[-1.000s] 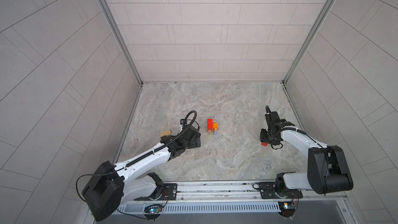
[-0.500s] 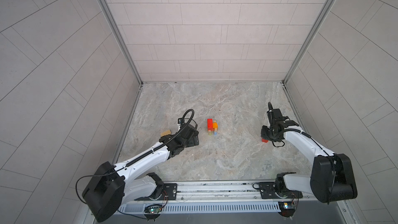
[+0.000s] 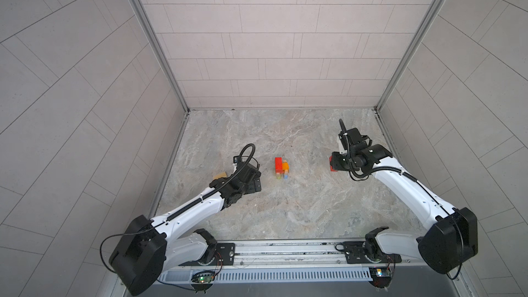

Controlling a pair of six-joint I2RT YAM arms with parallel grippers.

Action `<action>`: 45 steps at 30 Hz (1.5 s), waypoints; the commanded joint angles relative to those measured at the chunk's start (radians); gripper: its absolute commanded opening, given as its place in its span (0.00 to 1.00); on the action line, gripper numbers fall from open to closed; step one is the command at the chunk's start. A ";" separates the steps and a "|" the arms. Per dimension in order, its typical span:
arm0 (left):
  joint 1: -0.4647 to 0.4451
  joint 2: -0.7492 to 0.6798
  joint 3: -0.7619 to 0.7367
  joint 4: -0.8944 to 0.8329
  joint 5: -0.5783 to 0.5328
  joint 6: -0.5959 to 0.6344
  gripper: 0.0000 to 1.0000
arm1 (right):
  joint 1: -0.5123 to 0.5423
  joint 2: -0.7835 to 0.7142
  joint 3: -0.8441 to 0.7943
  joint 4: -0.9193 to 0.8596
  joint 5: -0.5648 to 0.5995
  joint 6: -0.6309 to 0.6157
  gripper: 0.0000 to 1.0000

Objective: Build the wood block tower
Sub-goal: 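Lift the second red block with the right gripper and carry it toward the stack, then lower the second red block onto the stack beside the first red block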

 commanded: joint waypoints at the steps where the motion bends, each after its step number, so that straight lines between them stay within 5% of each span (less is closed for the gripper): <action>1: 0.006 -0.029 0.024 -0.030 -0.020 0.009 1.00 | 0.064 0.045 0.071 -0.031 0.012 0.055 0.25; 18: 0.028 -0.041 0.039 -0.049 -0.043 0.009 1.00 | 0.287 0.297 0.279 0.075 -0.039 0.159 0.25; 45: 0.043 -0.089 0.010 -0.032 -0.053 0.010 1.00 | 0.353 0.420 0.328 0.138 -0.029 0.237 0.25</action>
